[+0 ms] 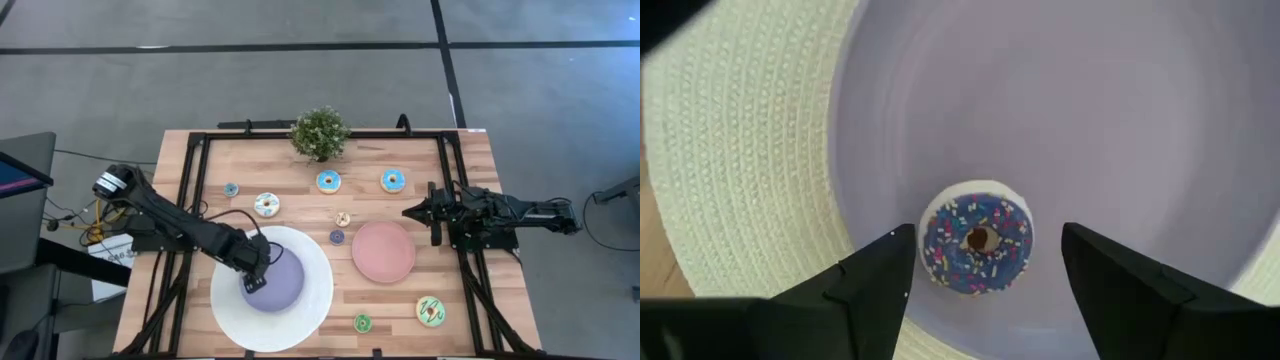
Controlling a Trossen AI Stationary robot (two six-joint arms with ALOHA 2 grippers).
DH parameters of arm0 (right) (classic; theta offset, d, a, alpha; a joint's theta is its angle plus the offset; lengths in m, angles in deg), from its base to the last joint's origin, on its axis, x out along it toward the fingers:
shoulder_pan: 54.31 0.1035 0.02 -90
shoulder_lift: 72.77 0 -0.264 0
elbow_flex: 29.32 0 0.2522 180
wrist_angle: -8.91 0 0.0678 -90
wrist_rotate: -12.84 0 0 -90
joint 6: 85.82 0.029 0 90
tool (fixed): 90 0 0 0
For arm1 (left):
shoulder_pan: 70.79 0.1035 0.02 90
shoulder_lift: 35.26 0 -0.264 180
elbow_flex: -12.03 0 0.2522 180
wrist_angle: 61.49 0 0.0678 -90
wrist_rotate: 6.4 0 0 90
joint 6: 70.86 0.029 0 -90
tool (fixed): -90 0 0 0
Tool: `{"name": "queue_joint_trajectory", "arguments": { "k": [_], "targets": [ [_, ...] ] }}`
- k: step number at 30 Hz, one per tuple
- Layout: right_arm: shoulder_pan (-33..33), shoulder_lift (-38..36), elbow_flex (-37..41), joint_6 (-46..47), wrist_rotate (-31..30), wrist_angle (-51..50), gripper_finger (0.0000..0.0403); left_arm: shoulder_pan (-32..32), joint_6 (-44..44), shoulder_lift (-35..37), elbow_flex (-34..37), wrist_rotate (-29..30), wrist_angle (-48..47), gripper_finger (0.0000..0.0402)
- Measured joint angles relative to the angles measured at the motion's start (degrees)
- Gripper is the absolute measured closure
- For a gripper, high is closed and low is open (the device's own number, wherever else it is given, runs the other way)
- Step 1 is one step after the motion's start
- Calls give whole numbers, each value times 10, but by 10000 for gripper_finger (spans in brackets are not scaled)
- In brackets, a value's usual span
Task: Pick & Place donuts
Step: Put the right big blue donut on the pink plate
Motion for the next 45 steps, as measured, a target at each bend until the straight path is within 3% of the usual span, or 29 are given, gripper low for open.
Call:
{"name": "queue_joint_trajectory", "arguments": {
  "k": [10, 28, 33, 37, 45],
  "targets": [
    [0, 0, 0, 0, 0, 0, 403, 28, 54, 62, 0, 113, 21, 156],
    [0, 0, 0, 0, 0, 0, 403, 136, 392, 70, 0, 208, 302, 156],
    [0, 0, 0, -11, 0, 0, 403, 144, 473, 67, 18, 195, 421, 156],
    [0, 0, 0, -76, 0, 0, 403, 157, 501, 67, 53, 136, 499, 156],
    [0, 0, 0, -90, 0, 0, 403, 163, 504, 67, 99, 96, 515, 156]
  ]
}}
